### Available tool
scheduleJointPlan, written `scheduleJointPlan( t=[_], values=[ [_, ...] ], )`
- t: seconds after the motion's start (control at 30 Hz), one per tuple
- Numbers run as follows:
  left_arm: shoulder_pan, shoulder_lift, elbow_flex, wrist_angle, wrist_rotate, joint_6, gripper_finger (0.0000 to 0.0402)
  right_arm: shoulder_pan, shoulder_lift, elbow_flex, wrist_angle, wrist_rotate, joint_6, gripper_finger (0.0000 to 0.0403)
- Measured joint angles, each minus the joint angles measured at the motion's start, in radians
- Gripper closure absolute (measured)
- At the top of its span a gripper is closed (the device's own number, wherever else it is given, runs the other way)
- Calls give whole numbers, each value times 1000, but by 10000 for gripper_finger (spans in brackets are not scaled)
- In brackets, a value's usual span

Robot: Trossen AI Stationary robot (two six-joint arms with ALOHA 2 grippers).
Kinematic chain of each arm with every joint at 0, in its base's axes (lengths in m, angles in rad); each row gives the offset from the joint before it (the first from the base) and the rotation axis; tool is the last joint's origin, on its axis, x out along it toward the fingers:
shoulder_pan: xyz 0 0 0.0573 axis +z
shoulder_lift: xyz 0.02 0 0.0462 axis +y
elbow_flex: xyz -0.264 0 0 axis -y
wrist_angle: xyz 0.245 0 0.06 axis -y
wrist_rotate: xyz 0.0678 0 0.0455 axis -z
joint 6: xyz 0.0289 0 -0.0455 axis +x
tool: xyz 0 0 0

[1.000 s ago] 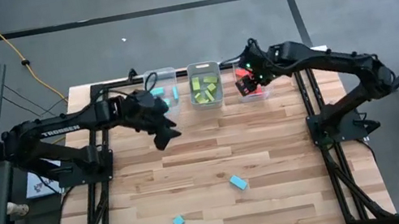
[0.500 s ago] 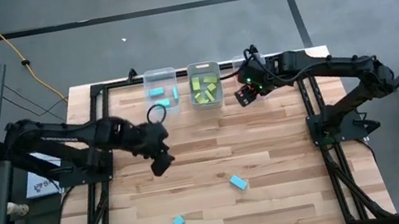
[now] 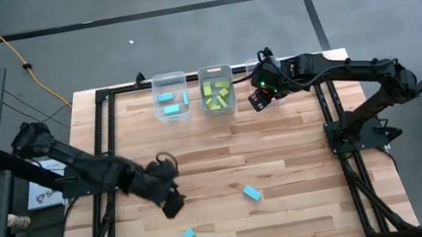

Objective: Sort & place blocks by color
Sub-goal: Put the blue block into the left transparent bin

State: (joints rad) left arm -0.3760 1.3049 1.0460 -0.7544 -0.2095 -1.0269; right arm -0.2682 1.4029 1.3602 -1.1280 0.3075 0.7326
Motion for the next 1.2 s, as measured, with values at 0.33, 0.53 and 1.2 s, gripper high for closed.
scheduleJointPlan(
  t=[0.33, 0.53, 1.2],
  values=[
    [-171, 166, -1, 36, -19, -173, 179, 0, 0, 0, 22, 15, -8, 181],
    [-232, 253, -2, 91, -19, -232, 179, 0, 0, 0, 27, 15, -19, 181],
    [-338, 438, -1, 255, -67, -318, 179, 0, 0, 0, 28, 15, -19, 181]
  ],
)
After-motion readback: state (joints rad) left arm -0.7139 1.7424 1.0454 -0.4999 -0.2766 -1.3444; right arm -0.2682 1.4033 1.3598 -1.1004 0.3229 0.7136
